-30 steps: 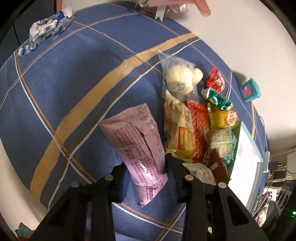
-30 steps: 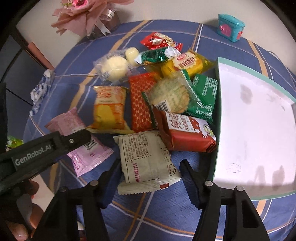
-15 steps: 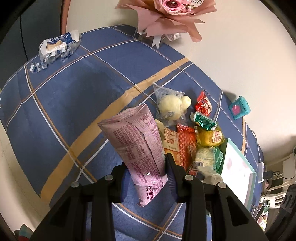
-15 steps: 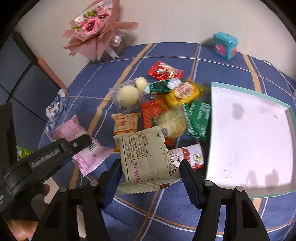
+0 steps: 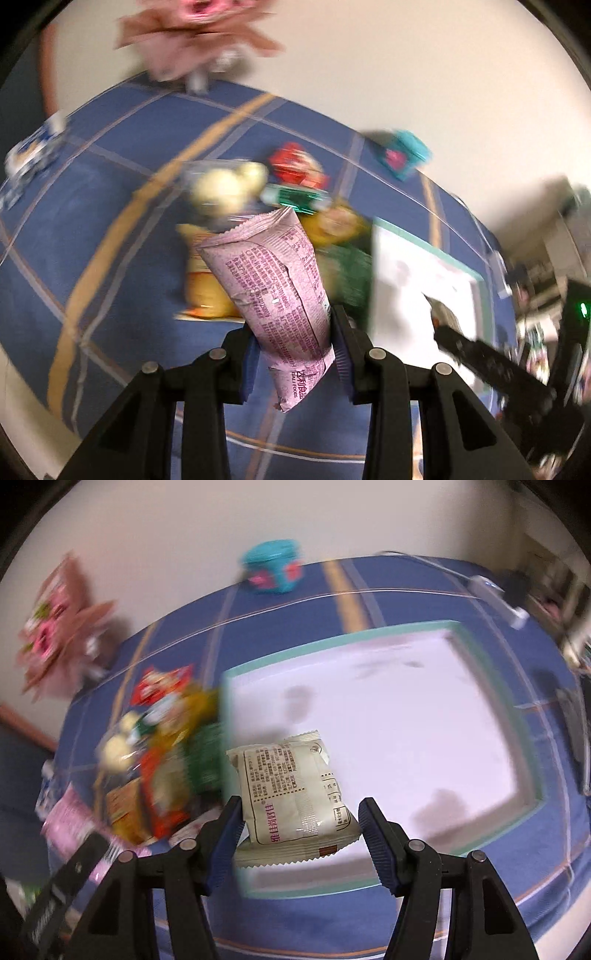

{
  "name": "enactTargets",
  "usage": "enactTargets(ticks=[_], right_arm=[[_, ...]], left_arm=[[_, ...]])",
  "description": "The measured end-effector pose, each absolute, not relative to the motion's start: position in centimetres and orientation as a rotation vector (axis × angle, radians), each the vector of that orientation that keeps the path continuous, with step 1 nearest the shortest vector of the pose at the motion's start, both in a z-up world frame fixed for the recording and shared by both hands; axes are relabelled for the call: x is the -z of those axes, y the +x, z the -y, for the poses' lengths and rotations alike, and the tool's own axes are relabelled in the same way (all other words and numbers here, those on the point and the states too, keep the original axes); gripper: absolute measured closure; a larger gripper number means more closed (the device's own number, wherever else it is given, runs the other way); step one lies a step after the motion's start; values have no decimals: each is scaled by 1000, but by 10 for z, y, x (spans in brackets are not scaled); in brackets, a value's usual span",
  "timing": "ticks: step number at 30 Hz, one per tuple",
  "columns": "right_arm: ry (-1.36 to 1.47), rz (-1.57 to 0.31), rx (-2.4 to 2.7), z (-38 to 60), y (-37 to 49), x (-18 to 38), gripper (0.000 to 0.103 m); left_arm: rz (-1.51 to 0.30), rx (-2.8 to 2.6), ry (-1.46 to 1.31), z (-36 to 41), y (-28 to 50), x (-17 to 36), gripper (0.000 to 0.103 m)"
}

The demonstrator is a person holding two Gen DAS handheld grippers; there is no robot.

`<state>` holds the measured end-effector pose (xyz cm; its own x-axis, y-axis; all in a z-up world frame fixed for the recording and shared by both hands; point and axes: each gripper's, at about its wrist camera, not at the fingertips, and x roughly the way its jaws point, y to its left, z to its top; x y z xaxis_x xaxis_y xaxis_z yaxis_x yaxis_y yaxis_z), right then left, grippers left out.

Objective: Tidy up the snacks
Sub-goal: 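Lower pink bag into white tray with left tool while right tool releases cream packet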

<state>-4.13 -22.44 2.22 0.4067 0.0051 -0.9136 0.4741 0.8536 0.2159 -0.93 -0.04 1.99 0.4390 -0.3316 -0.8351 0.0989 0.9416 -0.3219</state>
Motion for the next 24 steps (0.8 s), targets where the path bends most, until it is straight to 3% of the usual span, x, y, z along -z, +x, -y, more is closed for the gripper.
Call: enactTargets(ticks=[12,24], right_arm=[[619,-1146,583,318,-81,2,36],[558,-1195,572,314,-71,21,36]], left_arm=[[-1079,561,36,126,-37,-18,65],[-1143,618,138,164,-19,26,65]])
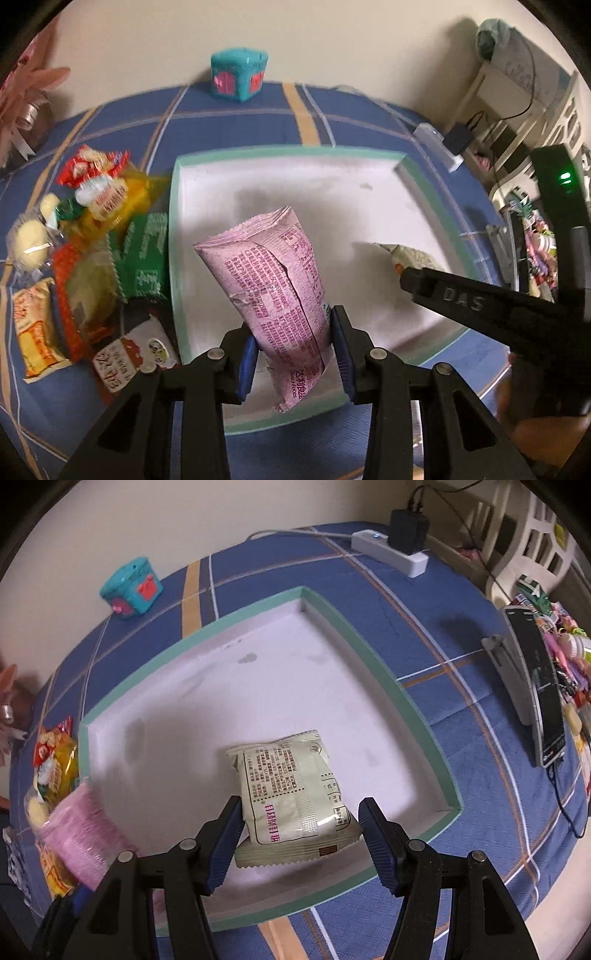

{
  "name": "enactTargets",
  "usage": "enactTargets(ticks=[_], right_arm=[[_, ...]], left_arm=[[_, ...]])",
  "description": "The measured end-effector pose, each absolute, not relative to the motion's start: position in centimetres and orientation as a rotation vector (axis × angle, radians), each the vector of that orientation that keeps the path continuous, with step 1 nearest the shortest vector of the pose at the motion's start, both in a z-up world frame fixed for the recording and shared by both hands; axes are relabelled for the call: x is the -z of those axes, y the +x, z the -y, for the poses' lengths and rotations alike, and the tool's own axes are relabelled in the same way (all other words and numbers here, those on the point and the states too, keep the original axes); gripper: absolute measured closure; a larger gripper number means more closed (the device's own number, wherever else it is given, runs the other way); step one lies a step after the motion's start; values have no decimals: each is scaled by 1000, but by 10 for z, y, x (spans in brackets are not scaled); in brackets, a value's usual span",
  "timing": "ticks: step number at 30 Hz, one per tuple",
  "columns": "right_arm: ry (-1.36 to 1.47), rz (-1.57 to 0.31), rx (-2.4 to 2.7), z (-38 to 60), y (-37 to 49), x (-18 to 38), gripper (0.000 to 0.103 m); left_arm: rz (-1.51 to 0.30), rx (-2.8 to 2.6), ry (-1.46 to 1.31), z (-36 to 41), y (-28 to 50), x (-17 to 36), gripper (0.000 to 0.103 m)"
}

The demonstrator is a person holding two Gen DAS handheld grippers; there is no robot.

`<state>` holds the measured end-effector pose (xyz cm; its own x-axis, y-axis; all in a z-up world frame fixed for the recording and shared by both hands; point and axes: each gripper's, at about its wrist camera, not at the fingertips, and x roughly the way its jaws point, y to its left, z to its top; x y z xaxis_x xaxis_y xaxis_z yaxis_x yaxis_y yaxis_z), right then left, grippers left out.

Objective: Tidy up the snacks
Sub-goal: 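Lower pink bag into white tray with left tool while right tool releases cream packet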

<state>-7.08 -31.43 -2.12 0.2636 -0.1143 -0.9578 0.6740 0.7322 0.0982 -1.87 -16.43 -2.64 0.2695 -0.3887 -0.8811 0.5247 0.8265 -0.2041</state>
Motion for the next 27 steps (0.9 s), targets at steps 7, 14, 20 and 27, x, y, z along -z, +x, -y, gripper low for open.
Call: enactTargets(ticks=[7,14,20,27], right_arm=[[554,-1270,566,309,-68,40,36],[511,-1309,568,303,-62,46,33],[472,-1335,561,293,-56,49,21],[441,-1312,598,297,-57,41,1]], left_arm=[[-1219,578,142,160,-9,51,51],[-1240,583,159,156,-11,57,38],[-1238,617,193,165,-15,56,24],[-1193,624,191,166,-15,41,6]])
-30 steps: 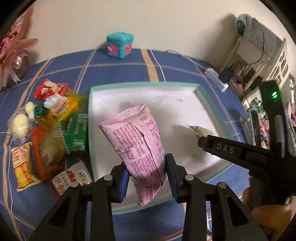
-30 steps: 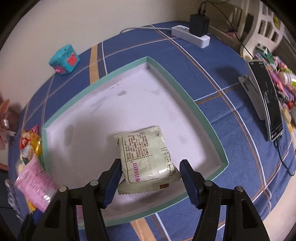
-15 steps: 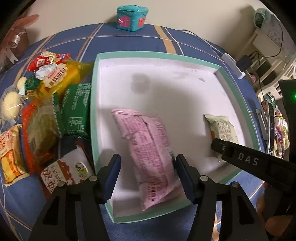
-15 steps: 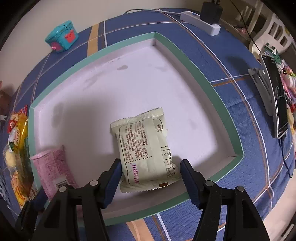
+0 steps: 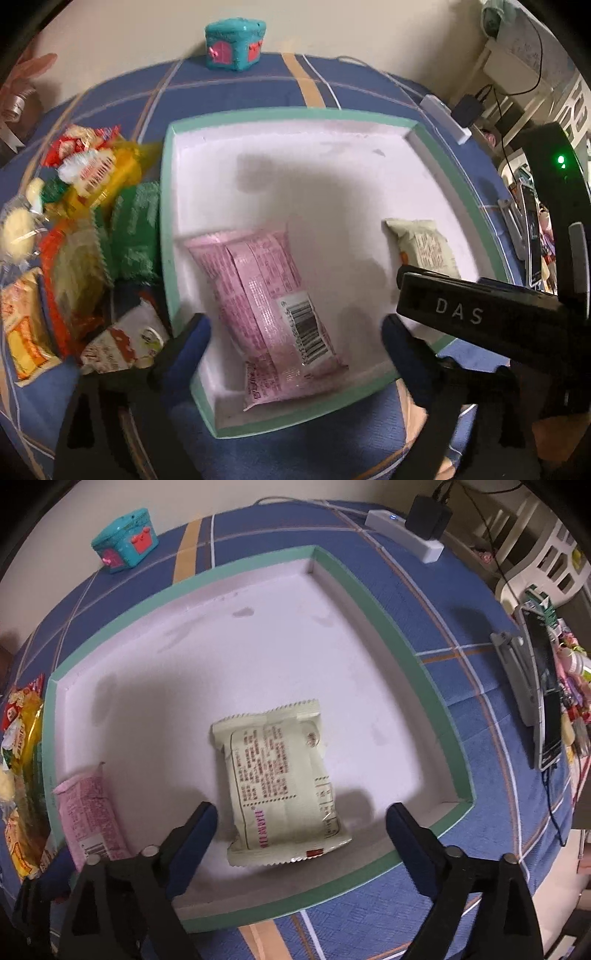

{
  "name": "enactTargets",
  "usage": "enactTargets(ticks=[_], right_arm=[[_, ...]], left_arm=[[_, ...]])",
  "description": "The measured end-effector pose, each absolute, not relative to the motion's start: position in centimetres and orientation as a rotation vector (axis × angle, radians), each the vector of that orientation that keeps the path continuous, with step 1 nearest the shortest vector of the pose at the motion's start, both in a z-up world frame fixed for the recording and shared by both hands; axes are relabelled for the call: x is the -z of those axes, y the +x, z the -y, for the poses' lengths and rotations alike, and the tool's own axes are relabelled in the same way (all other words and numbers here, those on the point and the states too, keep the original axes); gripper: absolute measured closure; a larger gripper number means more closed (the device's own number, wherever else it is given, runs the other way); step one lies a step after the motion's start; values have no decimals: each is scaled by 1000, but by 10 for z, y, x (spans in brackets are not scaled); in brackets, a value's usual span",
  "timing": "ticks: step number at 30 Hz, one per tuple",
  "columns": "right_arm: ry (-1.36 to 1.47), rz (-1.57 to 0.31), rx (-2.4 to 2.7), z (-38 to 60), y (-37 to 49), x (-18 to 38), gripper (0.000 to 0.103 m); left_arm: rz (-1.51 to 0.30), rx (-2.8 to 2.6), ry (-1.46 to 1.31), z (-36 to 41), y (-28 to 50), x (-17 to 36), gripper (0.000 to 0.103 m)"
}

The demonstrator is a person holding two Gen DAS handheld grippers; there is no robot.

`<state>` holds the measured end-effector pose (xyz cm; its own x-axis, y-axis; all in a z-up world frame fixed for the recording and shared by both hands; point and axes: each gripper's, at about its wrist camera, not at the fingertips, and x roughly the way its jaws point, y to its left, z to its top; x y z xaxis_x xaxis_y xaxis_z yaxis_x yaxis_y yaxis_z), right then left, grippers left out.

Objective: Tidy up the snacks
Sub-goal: 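Lower pink bag into white tray with left tool while right tool releases cream packet, then move both tools back from the tray to the snack pile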

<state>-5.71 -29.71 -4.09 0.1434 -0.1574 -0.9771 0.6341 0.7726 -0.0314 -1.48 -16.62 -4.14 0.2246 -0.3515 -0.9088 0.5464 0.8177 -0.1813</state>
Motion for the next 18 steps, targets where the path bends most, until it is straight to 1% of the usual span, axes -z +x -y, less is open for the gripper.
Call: enactTargets(ticks=[6,11,15,18], right_arm=[[409,-1258,616,313,-56,25,0],[366,-1262,611,311,-54,20,0],[324,-1283,595,303,-49,21,0],[301,-1290,575,288,-46,26,0]], left_arm=[[-1131,550,174,153,-9,25,6],[-1100,308,169,121,7,17,6],[-1154,68,144,80,23,20,6],[-1185,-46,75,44,31,25,6]])
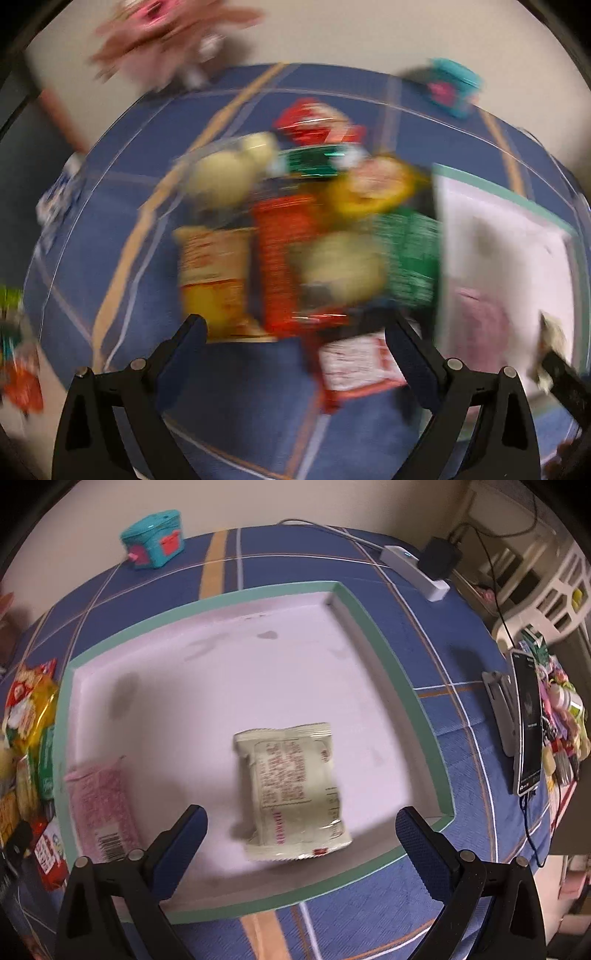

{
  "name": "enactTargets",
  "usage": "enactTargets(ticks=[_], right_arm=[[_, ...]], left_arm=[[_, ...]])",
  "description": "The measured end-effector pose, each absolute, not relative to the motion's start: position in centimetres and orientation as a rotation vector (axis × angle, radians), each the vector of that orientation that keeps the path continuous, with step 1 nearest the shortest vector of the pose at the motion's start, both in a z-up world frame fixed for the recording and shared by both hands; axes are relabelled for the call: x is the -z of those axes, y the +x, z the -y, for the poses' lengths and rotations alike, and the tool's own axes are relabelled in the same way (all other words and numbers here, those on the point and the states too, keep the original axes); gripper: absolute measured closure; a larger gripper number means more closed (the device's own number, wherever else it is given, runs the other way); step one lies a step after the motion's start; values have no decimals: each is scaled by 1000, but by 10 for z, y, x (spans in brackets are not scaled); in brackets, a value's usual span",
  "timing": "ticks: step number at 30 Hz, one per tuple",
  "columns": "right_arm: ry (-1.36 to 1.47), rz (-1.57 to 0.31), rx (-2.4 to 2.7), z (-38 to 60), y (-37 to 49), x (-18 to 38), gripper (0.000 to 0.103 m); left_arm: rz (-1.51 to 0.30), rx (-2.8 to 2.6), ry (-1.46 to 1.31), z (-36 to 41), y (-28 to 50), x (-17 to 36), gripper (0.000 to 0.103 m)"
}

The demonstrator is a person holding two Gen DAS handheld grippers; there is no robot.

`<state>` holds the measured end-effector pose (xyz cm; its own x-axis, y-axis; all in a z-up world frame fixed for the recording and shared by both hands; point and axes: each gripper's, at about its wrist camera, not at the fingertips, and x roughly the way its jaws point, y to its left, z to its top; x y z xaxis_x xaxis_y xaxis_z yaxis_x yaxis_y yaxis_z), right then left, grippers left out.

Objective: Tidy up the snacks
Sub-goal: 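Move both tools back from the tray to the snack pile, then grasp yellow roll bag with left tool while right tool grasps milk biscuit packet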

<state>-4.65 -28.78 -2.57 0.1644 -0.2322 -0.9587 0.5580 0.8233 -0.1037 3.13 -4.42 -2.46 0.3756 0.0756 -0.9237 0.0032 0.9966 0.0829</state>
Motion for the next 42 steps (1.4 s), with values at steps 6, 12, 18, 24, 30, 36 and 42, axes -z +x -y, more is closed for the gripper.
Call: enactTargets(ticks=[6,12,18,24,30,36,42], right_arm=[[226,-1249,466,248,-36,9,0],[205,-1206,342,200,-30,-8,0],[182,-1196,217,143,-21,-14,0],[111,-1200,84,96,-11,-4,0],[82,-1201,13,78,-5,12,0],[126,-1181,-37,74,2,22,12],[127,-1204,-41,75,6,31,23]], left_arm=[[-1176,-148,-63,-11,38,15,6],[-1156,-256,-149,-61,41,7,6],[-1166,-323,-207,-99,44,13,6],[-1192,-346,-248,-113,43,16,6],[-1211,-332,-239,-112,45,21,6],[-1228,-323,-229,-109,47,25,6],[-1239,-277,-217,-100,50,30,6]])
